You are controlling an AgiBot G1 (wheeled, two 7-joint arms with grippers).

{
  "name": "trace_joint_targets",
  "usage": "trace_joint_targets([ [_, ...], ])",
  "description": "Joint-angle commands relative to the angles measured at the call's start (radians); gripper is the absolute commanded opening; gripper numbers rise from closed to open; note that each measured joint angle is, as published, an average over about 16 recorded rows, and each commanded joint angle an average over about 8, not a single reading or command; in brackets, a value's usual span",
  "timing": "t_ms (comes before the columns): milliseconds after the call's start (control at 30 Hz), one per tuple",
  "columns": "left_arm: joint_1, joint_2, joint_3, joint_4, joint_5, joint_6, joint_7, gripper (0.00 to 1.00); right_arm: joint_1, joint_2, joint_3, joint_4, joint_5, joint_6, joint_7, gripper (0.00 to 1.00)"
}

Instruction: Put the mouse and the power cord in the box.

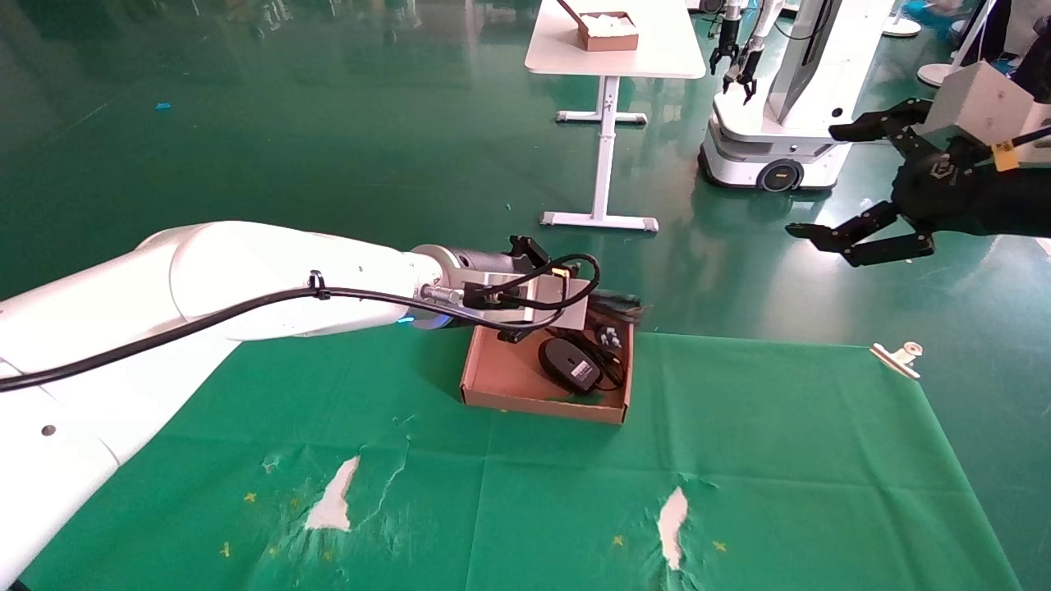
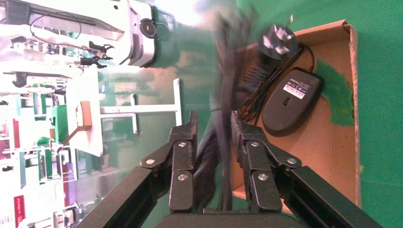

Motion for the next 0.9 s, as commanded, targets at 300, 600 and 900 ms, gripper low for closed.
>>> trace_joint_targets([
  [300, 0.059, -0.061, -0.084, -0.046, -0.07, 0.071, -0.022, 1.0, -0.056, 0.01, 0.017, 0.066, 0.037, 0.001, 0.039, 1.0],
  [600, 0.179, -0.187, -0.24, -0.152, -0.214, 0.209, -0.081, 1.0, -0.214, 0.05, 0.066, 0.26, 0.146, -0.019, 0.155, 1.0],
  [900, 0.288, -0.303, -0.383, -0.25, -0.347, 0.336, -0.134, 1.0, -0.358, 0.088, 0.11, 0.437, 0.245, -0.037, 0.261, 1.0],
])
